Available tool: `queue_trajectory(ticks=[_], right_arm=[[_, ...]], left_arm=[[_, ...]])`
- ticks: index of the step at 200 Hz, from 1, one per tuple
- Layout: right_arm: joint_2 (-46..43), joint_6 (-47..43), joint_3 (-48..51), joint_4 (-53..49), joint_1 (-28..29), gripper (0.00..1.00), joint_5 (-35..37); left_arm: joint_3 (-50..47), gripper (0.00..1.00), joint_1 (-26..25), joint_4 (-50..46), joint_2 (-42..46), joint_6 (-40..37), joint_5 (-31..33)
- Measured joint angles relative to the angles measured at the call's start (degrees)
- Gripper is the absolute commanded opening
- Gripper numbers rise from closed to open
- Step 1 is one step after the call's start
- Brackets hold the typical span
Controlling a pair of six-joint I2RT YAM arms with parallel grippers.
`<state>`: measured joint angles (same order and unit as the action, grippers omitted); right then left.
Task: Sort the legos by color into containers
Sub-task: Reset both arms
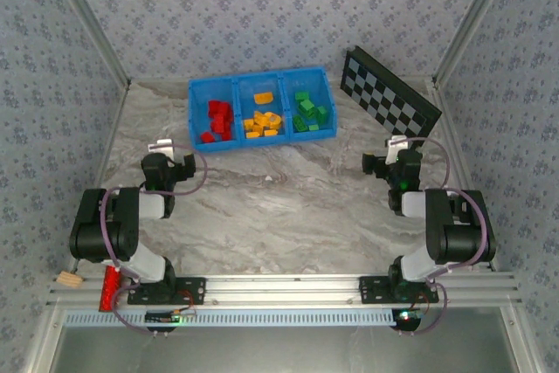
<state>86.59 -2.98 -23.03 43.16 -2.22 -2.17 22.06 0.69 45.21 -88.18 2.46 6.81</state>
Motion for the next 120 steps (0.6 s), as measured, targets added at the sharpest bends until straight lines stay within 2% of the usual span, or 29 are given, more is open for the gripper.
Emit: queue_trajectory(ticks=[120], right_arm=[[0.0, 0.17, 0.02, 0.87, -0.02, 1.0, 0.0]], left_arm=[[0.0, 0.99, 0.0, 0.0, 0.0, 0.0, 0.0]])
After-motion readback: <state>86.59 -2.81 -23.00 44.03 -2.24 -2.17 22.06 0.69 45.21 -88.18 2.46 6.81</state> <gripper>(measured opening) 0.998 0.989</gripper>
